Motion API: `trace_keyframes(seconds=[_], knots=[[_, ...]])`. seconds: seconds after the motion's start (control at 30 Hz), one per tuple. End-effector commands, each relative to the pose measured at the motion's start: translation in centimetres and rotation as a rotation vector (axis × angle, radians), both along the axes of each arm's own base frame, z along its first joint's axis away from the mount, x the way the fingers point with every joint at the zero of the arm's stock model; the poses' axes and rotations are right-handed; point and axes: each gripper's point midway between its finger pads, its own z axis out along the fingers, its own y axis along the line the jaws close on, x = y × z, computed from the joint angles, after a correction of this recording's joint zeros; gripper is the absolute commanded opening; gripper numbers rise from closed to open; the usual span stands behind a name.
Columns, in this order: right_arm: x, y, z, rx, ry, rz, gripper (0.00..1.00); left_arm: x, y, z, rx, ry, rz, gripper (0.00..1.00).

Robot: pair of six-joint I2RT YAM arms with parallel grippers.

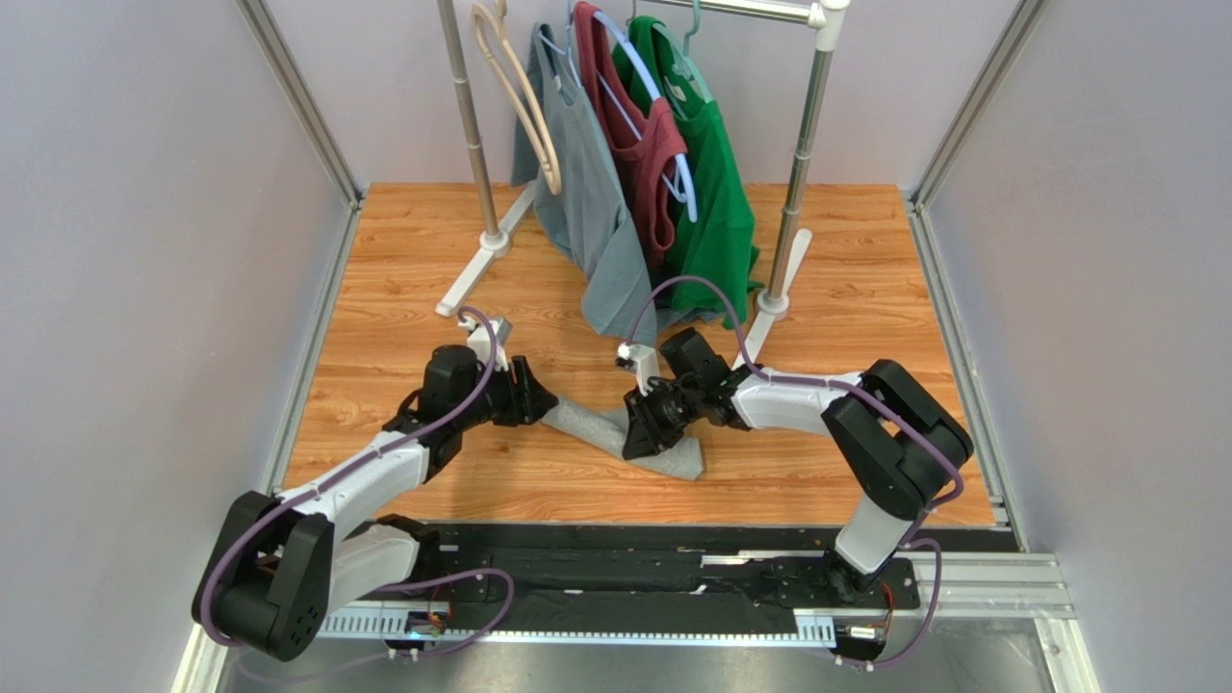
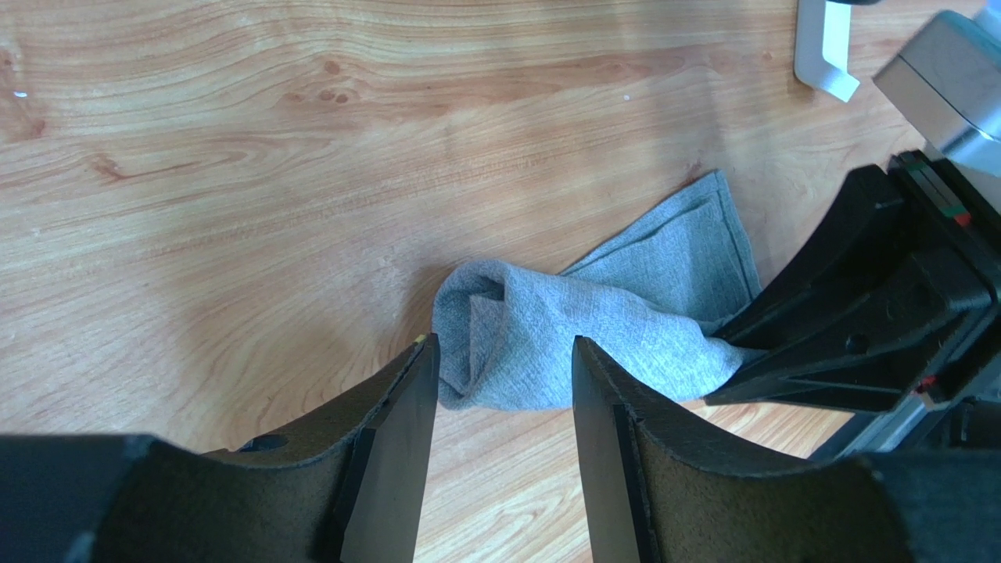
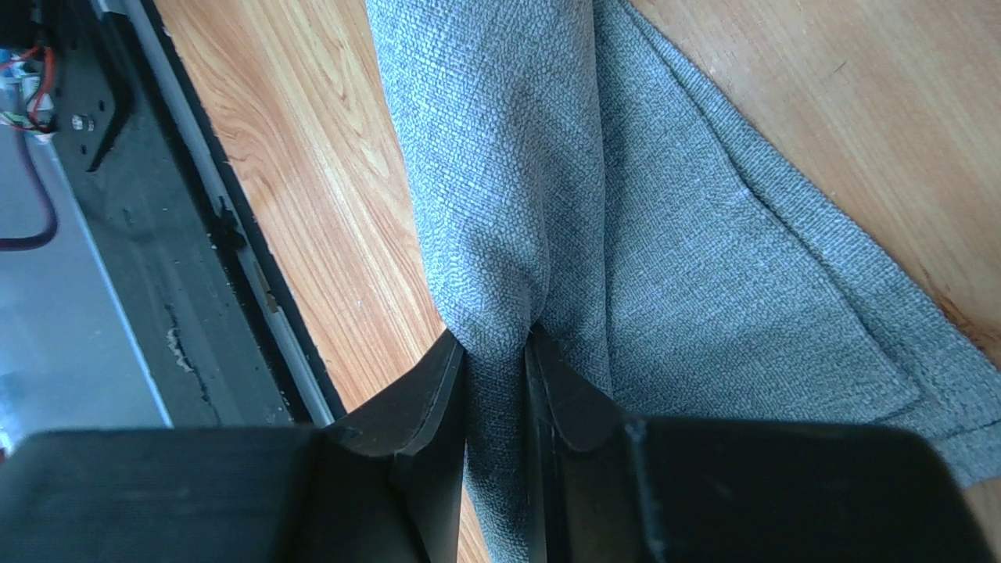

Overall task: Fold the napkin, place the utensils inside, and roll it up
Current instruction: Roll the napkin at the center of the board.

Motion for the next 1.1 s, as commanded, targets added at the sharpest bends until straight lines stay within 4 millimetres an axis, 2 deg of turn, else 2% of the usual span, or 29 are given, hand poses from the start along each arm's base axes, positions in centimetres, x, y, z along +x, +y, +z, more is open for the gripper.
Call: trace_keyframes(seconds=[0.0,0.2,0.57,0.63,0.7,0.73,0.77,0.87,0.97,1.07], knots=[[-1.5,-1.0,-2.0,-0.036,0.123,0.016,0.02,0.1,-0.5,1.6,-0.046,-0.075,-0.024,0.53],[-1.2,-1.2,-2.4,-0.034,0.142,0.012,0.01,-0.3,-1.1,1.1,-0.078,-0.067,-0.056,0.52],[-1.2,-1.4,-2.7,-0.041,0.157,0.014,0.0,1.2,-1.9,0.1,-0.082,-0.053,-0.067,0.51],[-1.2,-1.4,-2.8,-0.045,0.156,0.014,0.0,1.4,-2.2,-0.1,-0.094,-0.05,-0.078,0.5],[-1.2,-1.4,-2.8,-0.05,0.157,0.014,0.03,1.4,-2.4,-0.4,-0.105,-0.038,-0.084,0.41],[-1.0,-1.4,-2.6,-0.051,0.149,0.011,0.06,1.3,-2.5,-0.8,-0.106,-0.023,-0.091,0.35],[-1.1,-1.5,-2.6,-0.055,0.15,0.011,0.17,1.3,-2.6,-0.9,-0.107,-0.013,-0.092,0.19],[-0.7,-1.6,-1.7,-0.057,0.126,0.003,0.36,1.3,-2.3,-1.9,-0.076,0.023,-0.082,0.0],[0.0,-1.9,-0.3,-0.068,0.074,-0.022,0.54,1.4,-2.0,-2.1,-0.057,0.04,-0.068,0.0],[1.1,-2.8,0.5,-0.116,0.009,-0.08,0.62,1.5,-2.0,-2.0,-0.037,0.054,-0.082,0.0]])
